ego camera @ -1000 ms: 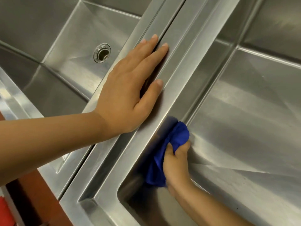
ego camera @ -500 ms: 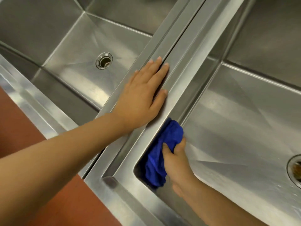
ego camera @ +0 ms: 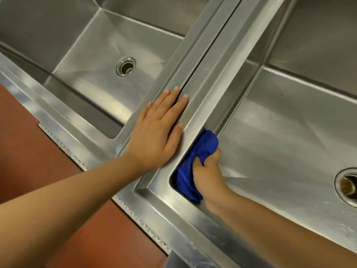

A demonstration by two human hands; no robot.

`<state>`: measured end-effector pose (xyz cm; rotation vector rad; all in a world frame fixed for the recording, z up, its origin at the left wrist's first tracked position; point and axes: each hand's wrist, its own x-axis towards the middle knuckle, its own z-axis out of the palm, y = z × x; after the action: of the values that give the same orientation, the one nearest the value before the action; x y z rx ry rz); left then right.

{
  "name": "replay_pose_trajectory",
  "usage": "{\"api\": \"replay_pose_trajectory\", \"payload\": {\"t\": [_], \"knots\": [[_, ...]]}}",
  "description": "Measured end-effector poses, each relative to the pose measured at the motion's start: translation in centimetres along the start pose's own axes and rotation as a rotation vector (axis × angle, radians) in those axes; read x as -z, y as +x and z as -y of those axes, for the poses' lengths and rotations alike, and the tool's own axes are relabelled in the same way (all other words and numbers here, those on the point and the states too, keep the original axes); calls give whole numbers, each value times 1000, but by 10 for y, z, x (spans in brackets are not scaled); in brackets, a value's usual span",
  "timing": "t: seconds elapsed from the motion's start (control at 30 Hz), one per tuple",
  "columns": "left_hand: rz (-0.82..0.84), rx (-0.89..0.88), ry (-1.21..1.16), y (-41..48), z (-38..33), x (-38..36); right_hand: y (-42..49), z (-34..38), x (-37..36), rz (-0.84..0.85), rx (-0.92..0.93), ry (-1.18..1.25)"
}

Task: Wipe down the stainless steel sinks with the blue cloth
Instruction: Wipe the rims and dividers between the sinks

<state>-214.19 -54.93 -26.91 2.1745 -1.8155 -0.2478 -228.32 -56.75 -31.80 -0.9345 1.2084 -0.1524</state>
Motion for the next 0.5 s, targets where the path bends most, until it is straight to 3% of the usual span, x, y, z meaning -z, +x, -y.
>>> {"api": "replay_pose_trajectory", "payload": {"t": [0.2, 0.5], "knots": [[2, 7, 6, 1, -1, 0, -11, 6, 0, 22, 103, 65], [-9, 9, 14, 1, -2, 1, 0, 6, -3, -30, -52, -96]]}}
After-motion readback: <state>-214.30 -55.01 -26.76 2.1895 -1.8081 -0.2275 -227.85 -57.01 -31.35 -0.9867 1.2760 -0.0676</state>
